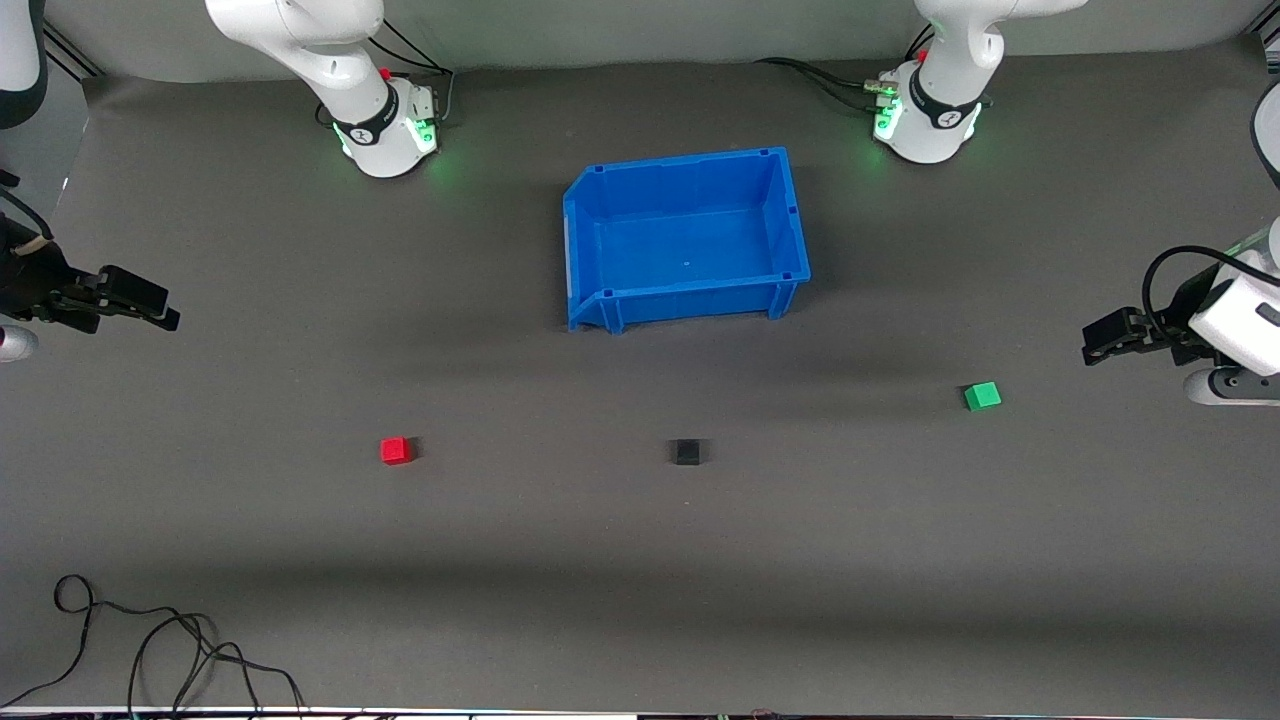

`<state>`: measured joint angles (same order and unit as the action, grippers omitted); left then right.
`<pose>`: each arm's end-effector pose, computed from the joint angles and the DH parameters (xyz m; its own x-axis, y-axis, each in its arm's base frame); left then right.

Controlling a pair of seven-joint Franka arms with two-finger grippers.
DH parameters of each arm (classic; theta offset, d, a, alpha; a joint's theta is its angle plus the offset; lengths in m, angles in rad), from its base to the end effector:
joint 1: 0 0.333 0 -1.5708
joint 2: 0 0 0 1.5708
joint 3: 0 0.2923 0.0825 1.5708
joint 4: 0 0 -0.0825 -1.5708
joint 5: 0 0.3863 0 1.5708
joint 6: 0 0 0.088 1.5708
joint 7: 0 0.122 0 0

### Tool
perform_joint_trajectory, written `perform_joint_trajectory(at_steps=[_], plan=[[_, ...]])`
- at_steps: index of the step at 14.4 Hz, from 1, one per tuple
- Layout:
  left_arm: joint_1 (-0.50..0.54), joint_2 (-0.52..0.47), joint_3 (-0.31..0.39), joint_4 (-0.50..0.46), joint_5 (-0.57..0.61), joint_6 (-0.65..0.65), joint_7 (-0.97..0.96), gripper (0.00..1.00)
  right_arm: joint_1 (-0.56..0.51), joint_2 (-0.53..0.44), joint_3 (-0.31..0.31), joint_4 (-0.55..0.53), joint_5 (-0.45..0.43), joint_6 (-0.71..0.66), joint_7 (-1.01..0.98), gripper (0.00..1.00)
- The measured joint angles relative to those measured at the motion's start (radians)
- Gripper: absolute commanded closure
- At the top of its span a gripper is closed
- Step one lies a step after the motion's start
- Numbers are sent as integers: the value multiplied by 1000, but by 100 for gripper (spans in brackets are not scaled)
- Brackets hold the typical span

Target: Attach green and red cubes to black cube

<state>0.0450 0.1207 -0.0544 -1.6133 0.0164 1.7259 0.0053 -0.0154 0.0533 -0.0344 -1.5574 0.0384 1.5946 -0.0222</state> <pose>0.5986 -0.0025 0.5093 0.9998 -0.0169 -0.0080 -0.0170 -0.9998 -0.0096 0.5728 -0.0235 0.5642 0.9995 -0.0285 -0.0153 -0.0290 -0.9989 -0.0369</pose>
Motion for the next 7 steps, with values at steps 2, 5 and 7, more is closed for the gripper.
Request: perform_joint_trajectory(at_steps=[2, 5, 7], plan=[[0, 1, 0, 0, 0, -10, 0, 0, 0, 0, 0, 0, 0, 0, 0, 0], [0, 3, 0, 0, 0, -17, 0, 0, 0, 0, 0, 0, 0, 0, 0, 0], [1, 10, 3, -4, 0, -22, 0, 0, 0, 0, 0, 0, 0, 0, 1, 0]])
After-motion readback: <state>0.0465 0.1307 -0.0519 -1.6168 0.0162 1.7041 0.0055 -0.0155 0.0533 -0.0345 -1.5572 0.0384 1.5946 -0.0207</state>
